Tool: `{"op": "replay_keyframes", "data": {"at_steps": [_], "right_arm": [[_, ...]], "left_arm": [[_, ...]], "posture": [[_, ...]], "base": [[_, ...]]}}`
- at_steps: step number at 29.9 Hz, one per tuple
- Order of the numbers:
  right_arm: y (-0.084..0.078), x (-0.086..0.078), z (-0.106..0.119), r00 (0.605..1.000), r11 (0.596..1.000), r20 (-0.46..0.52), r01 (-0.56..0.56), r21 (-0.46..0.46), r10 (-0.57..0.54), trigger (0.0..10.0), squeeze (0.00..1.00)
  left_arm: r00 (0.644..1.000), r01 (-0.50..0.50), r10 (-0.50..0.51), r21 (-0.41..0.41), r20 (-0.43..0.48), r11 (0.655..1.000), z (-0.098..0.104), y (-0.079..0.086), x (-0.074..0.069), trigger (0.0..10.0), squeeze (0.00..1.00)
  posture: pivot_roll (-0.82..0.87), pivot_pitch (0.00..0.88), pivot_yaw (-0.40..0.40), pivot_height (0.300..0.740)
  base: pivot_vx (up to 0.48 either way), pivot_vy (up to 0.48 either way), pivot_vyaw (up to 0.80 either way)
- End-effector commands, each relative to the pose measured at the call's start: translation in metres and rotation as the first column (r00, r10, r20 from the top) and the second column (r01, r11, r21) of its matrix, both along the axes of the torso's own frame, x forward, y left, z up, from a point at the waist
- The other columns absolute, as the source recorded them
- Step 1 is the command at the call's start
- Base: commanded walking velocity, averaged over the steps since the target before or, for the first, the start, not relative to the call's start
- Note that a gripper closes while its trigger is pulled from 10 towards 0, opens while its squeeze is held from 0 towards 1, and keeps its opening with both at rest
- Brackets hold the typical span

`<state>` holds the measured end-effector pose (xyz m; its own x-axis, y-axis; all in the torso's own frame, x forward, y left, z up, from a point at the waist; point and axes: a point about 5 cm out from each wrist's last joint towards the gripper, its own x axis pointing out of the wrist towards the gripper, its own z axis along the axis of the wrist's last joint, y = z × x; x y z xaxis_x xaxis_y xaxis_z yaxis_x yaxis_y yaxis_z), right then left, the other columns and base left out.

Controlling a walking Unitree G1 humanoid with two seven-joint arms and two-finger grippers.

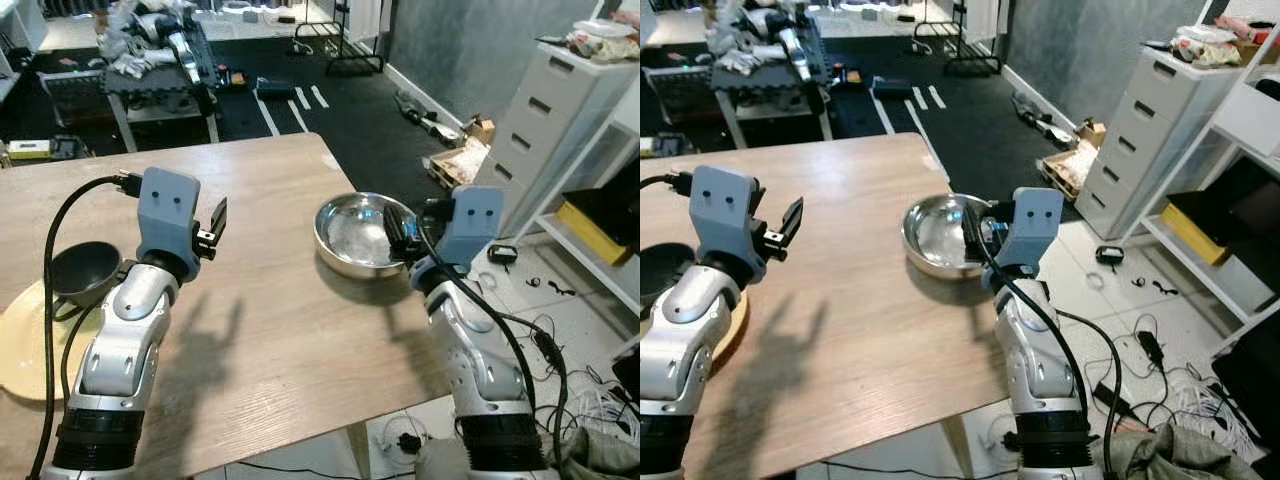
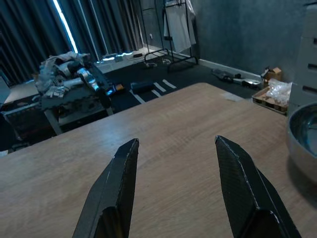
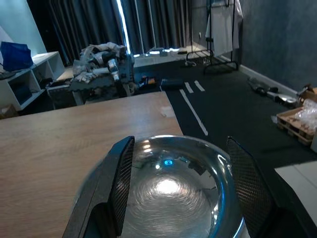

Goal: Setting the table

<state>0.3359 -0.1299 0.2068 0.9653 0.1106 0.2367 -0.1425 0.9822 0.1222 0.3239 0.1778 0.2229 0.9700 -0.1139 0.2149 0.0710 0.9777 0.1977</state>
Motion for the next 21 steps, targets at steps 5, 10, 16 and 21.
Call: {"op": "replay_keyframes", "data": {"at_steps": [5, 10, 16, 21], "right_arm": [[0.005, 0.007, -0.022, 0.988, 0.999, -0.152, -0.031, -0.025, 0.027, 10.0, 0.00], [0.001, 0.018, -0.028, 0.974, 0.998, -0.226, -0.009, -0.065, -0.006, 10.0, 0.00], [-0.020, 0.041, -0.024, 0.955, 0.994, -0.277, 0.091, -0.058, -0.103, 10.0, 0.00], [-0.035, 0.052, -0.017, 0.946, 0.989, -0.290, 0.147, -0.025, -0.148, 10.0, 0.00]], "left_arm": [[1.000, 0.005, -0.005, -0.003, -0.006, 1.000, -0.001, 0.001, -0.003, 10.0, 0.00], [1.000, 0.010, -0.009, 0.088, -0.016, 0.996, 0.001, 0.010, -0.005, 10.0, 0.00], [0.987, 0.133, -0.104, 0.262, -0.123, 0.956, 0.007, 0.040, -0.014, 10.0, 0.00], [0.968, 0.226, -0.178, 0.303, -0.178, 0.926, 0.020, 0.053, -0.012, 10.0, 0.00]], "posture": [[0.03, 0.000, 0.045, 0.740], [0.05, 0.000, 0.035, 0.740], [0.08, 0.000, 0.017, 0.740], [0.11, 0.000, 0.011, 0.740]], "base": [[0.000, 0.000, 0.00], [0.000, 0.000, 0.00], [0.000, 0.000, 0.00], [0.000, 0.000, 0.00]]}}
